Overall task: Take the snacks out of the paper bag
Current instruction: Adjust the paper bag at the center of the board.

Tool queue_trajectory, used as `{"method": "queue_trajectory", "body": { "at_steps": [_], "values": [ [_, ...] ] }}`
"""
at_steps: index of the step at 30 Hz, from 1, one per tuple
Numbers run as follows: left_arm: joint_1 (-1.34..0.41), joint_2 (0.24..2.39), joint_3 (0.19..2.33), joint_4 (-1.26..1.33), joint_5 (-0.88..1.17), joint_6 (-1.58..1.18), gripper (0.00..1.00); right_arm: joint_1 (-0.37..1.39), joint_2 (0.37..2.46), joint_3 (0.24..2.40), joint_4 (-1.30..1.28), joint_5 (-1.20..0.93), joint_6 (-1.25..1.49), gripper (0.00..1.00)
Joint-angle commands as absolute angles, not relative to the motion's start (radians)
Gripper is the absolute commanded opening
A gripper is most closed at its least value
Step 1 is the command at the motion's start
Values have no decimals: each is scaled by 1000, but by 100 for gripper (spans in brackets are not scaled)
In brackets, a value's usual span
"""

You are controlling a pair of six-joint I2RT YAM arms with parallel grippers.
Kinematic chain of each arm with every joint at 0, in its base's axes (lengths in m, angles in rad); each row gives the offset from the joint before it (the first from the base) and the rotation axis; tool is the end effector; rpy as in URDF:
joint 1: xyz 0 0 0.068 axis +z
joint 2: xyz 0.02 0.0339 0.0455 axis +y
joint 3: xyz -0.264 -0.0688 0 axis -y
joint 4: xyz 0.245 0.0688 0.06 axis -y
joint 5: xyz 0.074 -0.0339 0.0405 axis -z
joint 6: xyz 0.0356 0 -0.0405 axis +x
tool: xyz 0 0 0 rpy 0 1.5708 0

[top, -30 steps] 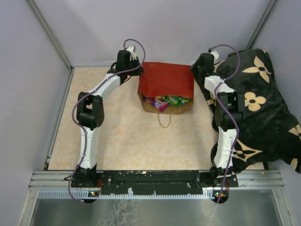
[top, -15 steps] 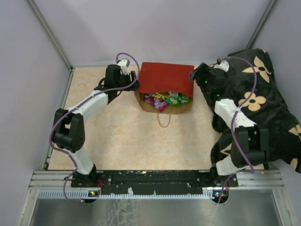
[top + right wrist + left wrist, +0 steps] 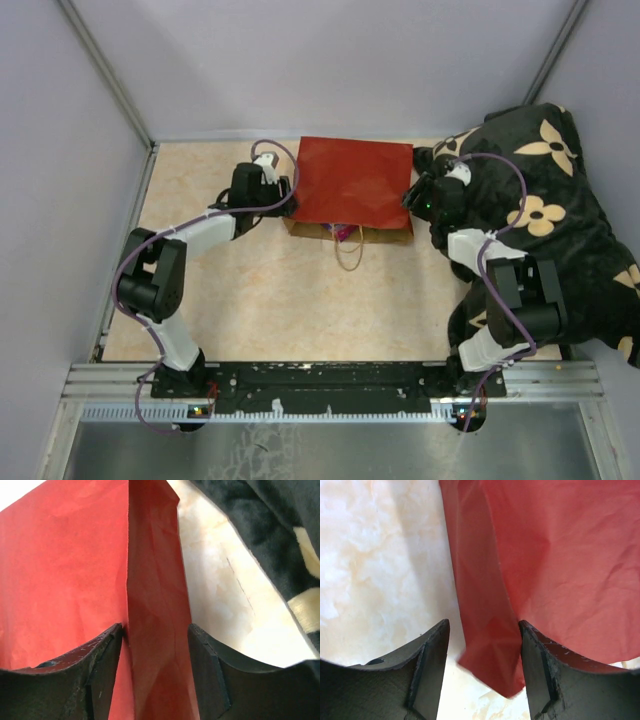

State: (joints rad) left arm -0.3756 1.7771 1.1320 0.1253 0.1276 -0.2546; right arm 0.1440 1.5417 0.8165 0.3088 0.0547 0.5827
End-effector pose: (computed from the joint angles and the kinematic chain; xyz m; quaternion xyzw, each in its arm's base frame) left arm 0.3712 -0.1512 0.2182 0.0841 0.8598 -0.2076 0.4589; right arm 0.3325 0.0462 0.2155 0.1968 0.8144 0.1724 0.5180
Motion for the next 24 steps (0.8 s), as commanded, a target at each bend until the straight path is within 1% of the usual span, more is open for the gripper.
{"method": "queue_trajectory", "body": {
  "at_steps": [1, 3, 5, 6, 9, 10, 12, 14, 17, 21, 22, 24],
  "values": [
    [-387, 1758, 1052, 146, 35, -252, 63, 151, 1499, 785, 395, 88, 577, 53],
    [-391, 1747, 1032, 147, 11, -248, 62, 150, 1489, 777, 391, 95, 576, 53],
    [-395, 1726, 1020, 143, -9, -251, 62, 150, 1471, 775, 383, 93, 574, 56],
    [-395, 1697, 1014, 142, -18, -255, 62, 151, 1459, 776, 375, 90, 573, 61],
    [-397, 1591, 972, 161, -47, -269, 63, 154, 1390, 771, 339, 103, 566, 80],
    [-397, 1546, 947, 178, -58, -272, 64, 156, 1359, 767, 325, 114, 562, 85],
    [-398, 1449, 871, 229, -65, -265, 65, 161, 1293, 753, 296, 136, 553, 91],
    [-405, 1359, 782, 298, -78, -257, 67, 175, 1213, 735, 270, 157, 544, 94],
    [-419, 1274, 595, 504, -91, -235, 71, 252, 1119, 709, 248, 248, 492, 99],
    [-455, 1272, 364, 831, -81, -174, 76, 344, 1070, 710, 209, 339, 452, 99],
    [-465, 1289, 316, 929, -71, -151, 85, 354, 1063, 712, 200, 340, 452, 99],
    [-482, 1349, 252, 1144, -44, -95, 88, 366, 1055, 713, 188, 339, 453, 99]
  ]
}}
